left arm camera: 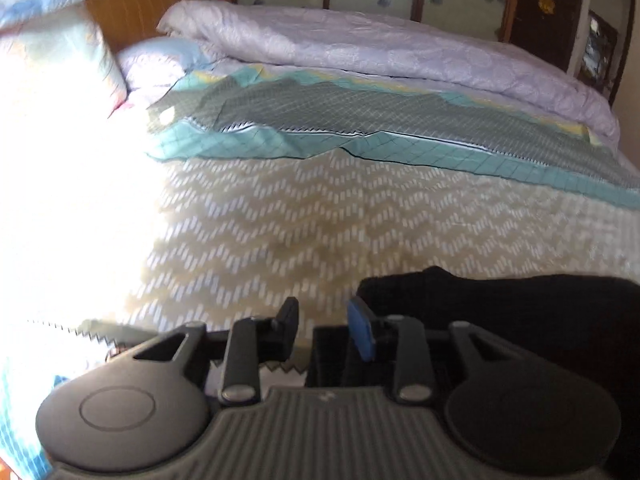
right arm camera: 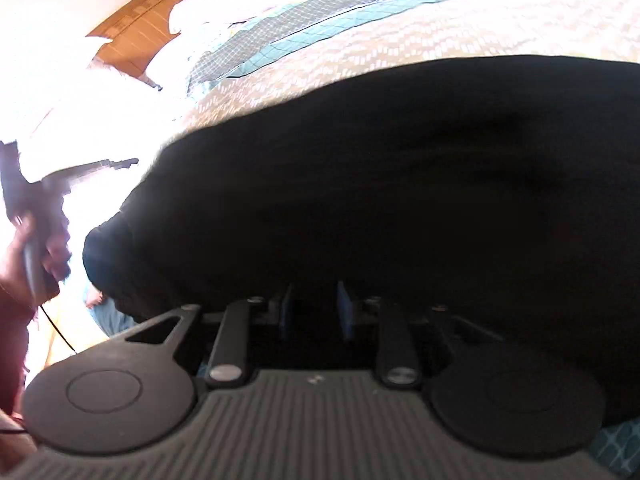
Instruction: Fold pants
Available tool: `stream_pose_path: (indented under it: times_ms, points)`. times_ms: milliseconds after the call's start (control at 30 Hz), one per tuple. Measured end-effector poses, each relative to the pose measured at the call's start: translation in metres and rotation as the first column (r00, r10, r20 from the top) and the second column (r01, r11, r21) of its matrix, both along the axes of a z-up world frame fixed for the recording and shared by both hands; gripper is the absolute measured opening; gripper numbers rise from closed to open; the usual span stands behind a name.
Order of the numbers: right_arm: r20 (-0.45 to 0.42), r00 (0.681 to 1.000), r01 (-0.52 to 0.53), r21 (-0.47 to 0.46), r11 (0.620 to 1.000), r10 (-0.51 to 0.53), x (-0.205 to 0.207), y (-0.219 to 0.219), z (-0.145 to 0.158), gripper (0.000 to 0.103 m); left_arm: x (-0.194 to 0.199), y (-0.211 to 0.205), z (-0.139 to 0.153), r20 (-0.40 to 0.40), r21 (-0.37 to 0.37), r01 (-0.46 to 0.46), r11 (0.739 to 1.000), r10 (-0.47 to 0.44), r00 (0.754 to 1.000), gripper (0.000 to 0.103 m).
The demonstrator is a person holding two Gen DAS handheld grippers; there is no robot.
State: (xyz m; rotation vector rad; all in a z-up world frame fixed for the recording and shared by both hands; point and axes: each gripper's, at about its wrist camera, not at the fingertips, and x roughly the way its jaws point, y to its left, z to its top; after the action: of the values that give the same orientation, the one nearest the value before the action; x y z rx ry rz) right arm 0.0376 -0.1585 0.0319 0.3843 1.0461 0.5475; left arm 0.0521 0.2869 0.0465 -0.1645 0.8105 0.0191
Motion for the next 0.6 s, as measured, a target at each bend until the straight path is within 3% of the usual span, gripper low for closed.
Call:
stream_pose_path:
  times_ms: [67,167,233,300,400,500,533,567,600]
  points:
    - [0.022,1.0,-0.011,0.01,1.0,0.011,0.002,-0.003,0.006,0.03,-0.029,0.024,0.011,0.038,-0.12,-0.064,0.991,0.07,0.997,0.05]
    - [0.131,0.988,-0.078,0.007,0.997,0.076,0.004,0.008,0.03,0.033,-0.07,0.051,0.025,0.057,-0.195,-0.159,0.968,0.173,0.983,0.05]
    - [0.219,0.958,-0.19,-0.006,0.982,0.186,0.005,0.036,0.05,0.048,-0.095,0.06,0.027,0.065,-0.232,-0.206,0.951,0.226,0.972,0.05]
    - [0.314,0.889,-0.333,-0.056,0.941,0.333,0.004,0.081,0.068,0.062,-0.118,0.065,0.027,0.067,-0.265,-0.253,0.93,0.28,0.958,0.05]
    - [0.416,0.735,-0.509,-0.182,0.841,0.535,0.002,0.162,0.082,0.063,-0.141,0.07,0.022,0.057,-0.316,-0.31,0.897,0.344,0.937,0.05]
    - [0.432,0.613,-0.612,-0.271,0.743,0.662,0.004,0.24,0.074,0.064,-0.157,0.071,0.016,0.043,-0.347,-0.327,0.879,0.363,0.931,0.05]
    - [0.416,0.587,-0.625,-0.313,0.715,0.695,0.005,0.258,0.065,0.062,-0.159,0.071,0.014,0.034,-0.356,-0.327,0.875,0.362,0.932,0.05]
    - [0.392,0.569,-0.624,-0.367,0.69,0.723,0.009,0.276,0.055,0.047,-0.159,0.071,0.011,0.025,-0.363,-0.323,0.874,0.356,0.934,0.05]
    - [0.373,0.568,-0.604,-0.417,0.679,0.734,0.014,0.289,0.044,0.009,-0.158,0.069,0.008,0.017,-0.368,-0.312,0.876,0.342,0.94,0.05]
